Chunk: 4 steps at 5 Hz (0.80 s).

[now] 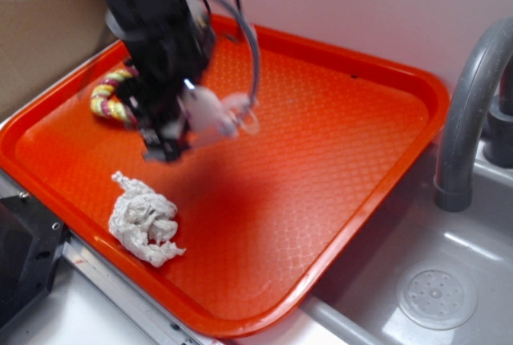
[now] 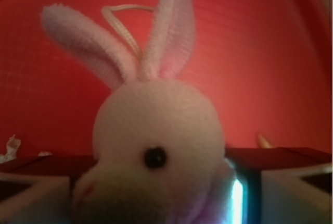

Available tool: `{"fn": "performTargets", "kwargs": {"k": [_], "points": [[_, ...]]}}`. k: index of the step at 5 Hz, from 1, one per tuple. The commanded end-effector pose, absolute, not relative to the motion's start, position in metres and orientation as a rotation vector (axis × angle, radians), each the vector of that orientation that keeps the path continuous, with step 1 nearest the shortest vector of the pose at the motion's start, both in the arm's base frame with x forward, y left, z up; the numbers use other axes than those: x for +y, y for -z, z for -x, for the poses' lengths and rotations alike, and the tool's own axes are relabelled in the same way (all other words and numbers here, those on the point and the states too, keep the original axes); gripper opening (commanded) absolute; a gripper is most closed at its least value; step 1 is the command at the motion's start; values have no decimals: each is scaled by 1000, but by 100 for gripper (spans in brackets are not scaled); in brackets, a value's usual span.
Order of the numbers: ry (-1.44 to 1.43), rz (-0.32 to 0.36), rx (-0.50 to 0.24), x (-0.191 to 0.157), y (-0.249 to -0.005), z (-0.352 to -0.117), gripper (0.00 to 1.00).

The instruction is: Grab the pink bunny.

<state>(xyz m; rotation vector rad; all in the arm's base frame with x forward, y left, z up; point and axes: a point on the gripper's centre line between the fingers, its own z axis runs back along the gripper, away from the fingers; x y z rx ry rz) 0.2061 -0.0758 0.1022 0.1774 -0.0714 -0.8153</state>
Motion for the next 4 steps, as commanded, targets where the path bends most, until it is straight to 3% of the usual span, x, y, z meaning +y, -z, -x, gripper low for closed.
{"fn": "performTargets", "kwargs": {"k": [1, 2, 3, 4], "points": [[329, -135, -52, -47, -180, -183, 0], [76, -51, -50, -31, -207, -176, 0], [-174, -34, -77, -32, -220, -171, 0], [-282, -55, -69, -43, -210, -176, 0]]}}
